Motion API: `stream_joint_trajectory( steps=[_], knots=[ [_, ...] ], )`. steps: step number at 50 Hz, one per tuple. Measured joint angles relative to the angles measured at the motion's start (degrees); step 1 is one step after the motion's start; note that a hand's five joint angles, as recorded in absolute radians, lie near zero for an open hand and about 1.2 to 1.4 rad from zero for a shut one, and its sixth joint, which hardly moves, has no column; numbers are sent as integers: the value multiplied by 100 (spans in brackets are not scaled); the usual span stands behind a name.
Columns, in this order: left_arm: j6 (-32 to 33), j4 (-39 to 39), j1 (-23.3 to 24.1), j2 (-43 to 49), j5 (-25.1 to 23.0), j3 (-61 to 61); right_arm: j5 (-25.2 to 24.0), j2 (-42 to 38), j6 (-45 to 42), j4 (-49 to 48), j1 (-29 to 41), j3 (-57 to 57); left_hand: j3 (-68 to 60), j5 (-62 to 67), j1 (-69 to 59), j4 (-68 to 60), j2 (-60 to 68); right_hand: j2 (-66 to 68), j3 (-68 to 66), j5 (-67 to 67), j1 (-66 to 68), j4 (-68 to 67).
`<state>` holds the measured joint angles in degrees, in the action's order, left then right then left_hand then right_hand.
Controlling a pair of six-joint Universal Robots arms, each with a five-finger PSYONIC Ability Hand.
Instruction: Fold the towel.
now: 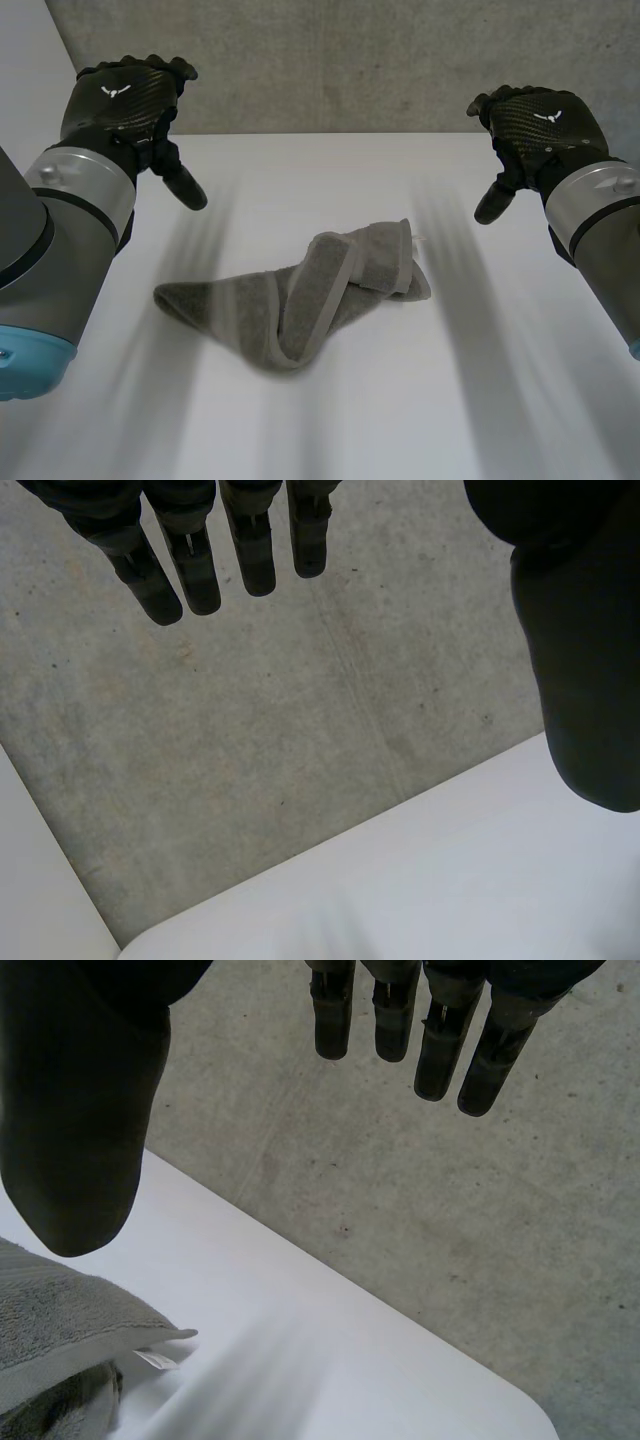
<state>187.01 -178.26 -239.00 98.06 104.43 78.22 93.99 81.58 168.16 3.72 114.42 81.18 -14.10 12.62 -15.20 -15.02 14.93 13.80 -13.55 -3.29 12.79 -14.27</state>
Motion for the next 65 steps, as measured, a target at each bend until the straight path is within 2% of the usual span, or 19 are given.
stream_joint_trajectory(
  steps=[13,19,25,34,35,38,41,43,45,51,55,61,65],
  knots=[
    [10,13,54,10,-66,61,-11,0,-17,-262,-62,30,0,0,0,0,0,0,0,0,0,0],
    [-15,-92,260,415,-558,166,-218,-293,-367,-421,-17,64,3,-7,8,0,0,0,0,0,0,0],
    [-12,-294,581,1471,-998,-170,-609,-1332,-1096,-422,260,-220,5,-9,15,0,0,0,0,0,0,0],
    [-54,-358,921,3130,-1033,-1217,-591,-3067,-1367,-393,902,-1262,-117,247,-39,-37,102,157,-114,-139,206,-94],
    [-54,-357,940,3212,-1028,-1277,-567,-3161,-1358,-392,927,-1328,-321,471,-234,-213,303,506,-489,-568,571,-470],
    [-49,-347,1037,3540,-992,-1500,-451,-3462,-1293,-393,1003,-1554,-2677,2797,-2573,-2625,2534,2579,-2511,-2637,2597,-2458],
    [-43,-345,1109,3698,-891,-1593,-298,-3640,-1139,-399,1032,-1711,-5915,5877,-5904,-5974,5737,5682,-5485,-5680,5630,-5500],
    [-45,-346,1117,3672,-785,-1587,-208,-3644,-1029,-404,1019,-1736,-7016,6868,-6430,-6987,6608,6073,-6099,-6231,6202,-6093],
    [-49,-348,1097,3553,-635,-1545,-127,-3572,-934,-405,990,-1726,-7280,6981,-6430,-7150,6642,6072,-6179,-6253,6204,-6183],
    [-57,-366,827,2751,-197,-1119,-52,-2857,-925,-311,792,-1391,-7325,7145,-6490,-7152,6762,6158,-6179,-6271,6204,-6191],
    [-53,-419,479,1954,-108,-523,-228,-2165,-1349,-137,588,-831,-7328,7208,-6557,-7153,6810,6171,-6227,-6315,6204,-6191],
    [-14,-579,76,967,-392,607,-574,-1372,-2399,83,354,335,-7326,7207,-6555,-7151,6809,6171,-6228,-6315,6204,-6191],
    [21,-628,-81,625,-894,1353,-676,-1084,-3004,197,276,847,-6288,6433,-6197,-6133,6175,6171,-6228,-6315,6204,-6191]
  ],
)
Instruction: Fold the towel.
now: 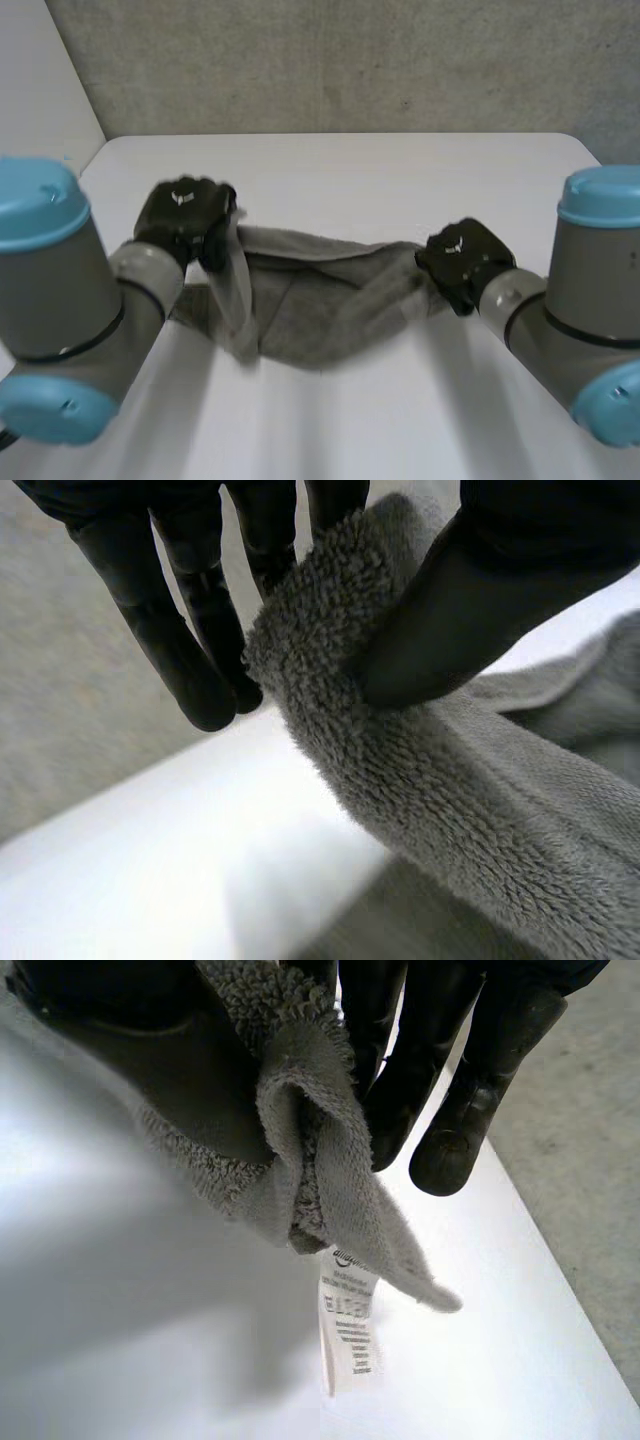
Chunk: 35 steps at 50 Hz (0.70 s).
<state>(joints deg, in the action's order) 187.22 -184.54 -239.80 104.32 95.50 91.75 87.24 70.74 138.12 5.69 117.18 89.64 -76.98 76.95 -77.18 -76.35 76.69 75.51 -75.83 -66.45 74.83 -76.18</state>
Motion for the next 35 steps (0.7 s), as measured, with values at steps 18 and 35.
stream_joint_trajectory(
  steps=[18,35],
  knots=[
    [643,-1277,-558,198,-742,-3495,-144,312,798,-4062,-28,-2476,-1025,669,-399,-1047,738,14,-4,0,0,0],
    [92,-2334,-1066,-85,-936,-2453,-2049,366,368,-2772,-545,-1752,-1028,687,-399,-1047,779,35,-30,-10,0,-1]
  ],
)
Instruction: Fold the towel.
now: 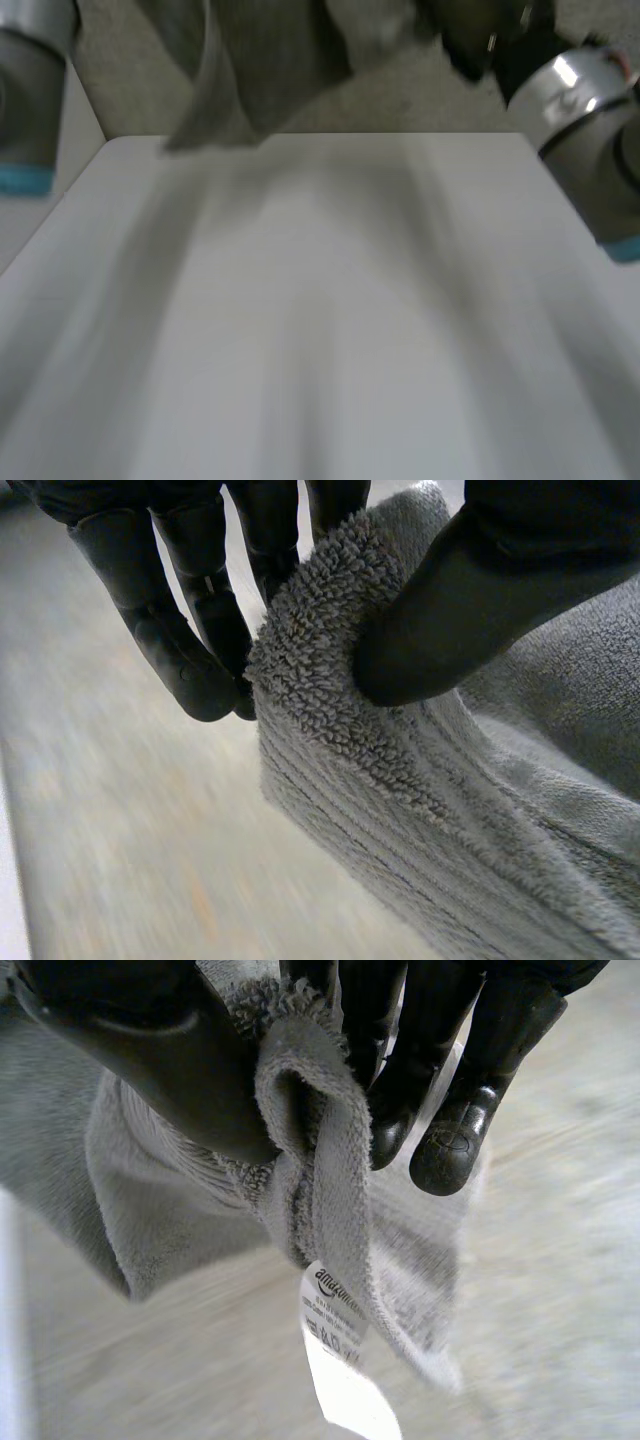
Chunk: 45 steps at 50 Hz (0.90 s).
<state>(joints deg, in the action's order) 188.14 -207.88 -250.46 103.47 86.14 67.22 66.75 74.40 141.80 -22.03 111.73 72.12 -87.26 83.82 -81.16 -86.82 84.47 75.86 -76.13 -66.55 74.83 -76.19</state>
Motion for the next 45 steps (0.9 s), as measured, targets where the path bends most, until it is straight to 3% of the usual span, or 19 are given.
stream_joint_trajectory(
  steps=[7,12,18,22,27,33,34,40,45],
  knots=[
    [11,-520,-267,-60,-581,2102,-424,-216,-996,331,-215,1154,-1,0,0,0,0,0,0,0,0,0],
    [28,-1382,-487,0,-1148,3856,-598,-762,-2053,281,-387,2412,-3,0,0,0,0,0,0,0,0,0],
    [25,-1969,-601,-58,-1573,5056,-551,-1288,-2947,268,-670,3233,-3,0,0,0,0,0,0,0,0,0],
    [18,-1997,-623,-450,-1671,5464,-514,-1125,-3122,374,-852,3493,-4,2,0,0,0,0,0,0,0,0],
    [-12,-1784,-627,-1182,-1680,5699,-563,-536,-2965,629,-956,3685,-5,0,0,0,0,-624,501,570,-549,523],
    [-147,-1334,-628,-2114,-1669,5935,-629,278,-2488,1183,-1043,3827,-5,0,0,0,0,-5460,5389,5590,-5314,5275],
    [-159,-1288,-629,-2175,-1669,5957,-631,349,-2437,1246,-1060,3827,-5,0,0,0,0,-5790,5737,6007,-5671,5712],
    [-212,-898,-645,-2502,-1671,6126,-592,887,-1566,1758,-1209,3527,-5,2,0,0,0,-6206,6264,6320,-6182,6191],
    [-202,-711,-678,-2527,-1676,6220,-337,995,-68,1970,-1246,2793,-5,0,0,0,0,-6206,6264,6320,-6201,6191]
  ],
)
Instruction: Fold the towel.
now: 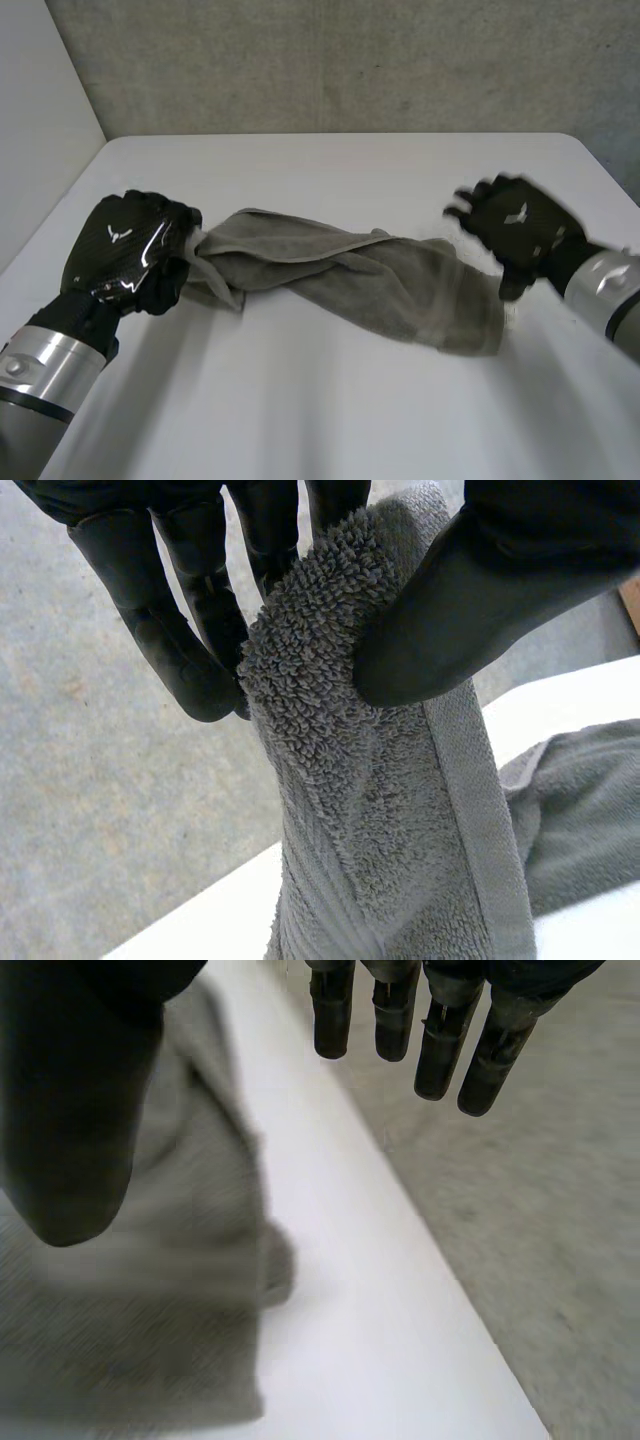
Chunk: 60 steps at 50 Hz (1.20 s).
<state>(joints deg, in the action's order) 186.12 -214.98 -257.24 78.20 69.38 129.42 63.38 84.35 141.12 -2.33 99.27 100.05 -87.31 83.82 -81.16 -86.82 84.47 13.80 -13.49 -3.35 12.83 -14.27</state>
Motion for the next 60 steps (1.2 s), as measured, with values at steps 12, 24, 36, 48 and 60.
stream_joint_trajectory(
  steps=[12,24,36,48,60],
  knots=[
    [13,23,-147,19,-4,145,867,-2087,2022,1332,442,-2926,0,2,0,0,0,7,-12,-14,25,-4],
    [6,9,-152,-61,-3,165,1033,-4805,2418,2898,890,-5863,0,2,0,0,0,934,-1018,-1088,1044,-926],
    [3,-52,-197,-41,7,136,1018,-5228,2655,2899,1052,-6148,0,0,0,0,0,6103,-6141,-6274,6238,-6099],
    [-32,35,-596,79,48,-385,906,-3883,2765,2699,997,-5030,-1,2,0,0,0,6103,-6240,-6332,6246,-6191],
    [-756,677,-896,57,81,-1527,505,-1028,2532,1845,856,-3038,-1,0,0,0,0,6103,-6240,-6332,6246,-6191]
  ],
)
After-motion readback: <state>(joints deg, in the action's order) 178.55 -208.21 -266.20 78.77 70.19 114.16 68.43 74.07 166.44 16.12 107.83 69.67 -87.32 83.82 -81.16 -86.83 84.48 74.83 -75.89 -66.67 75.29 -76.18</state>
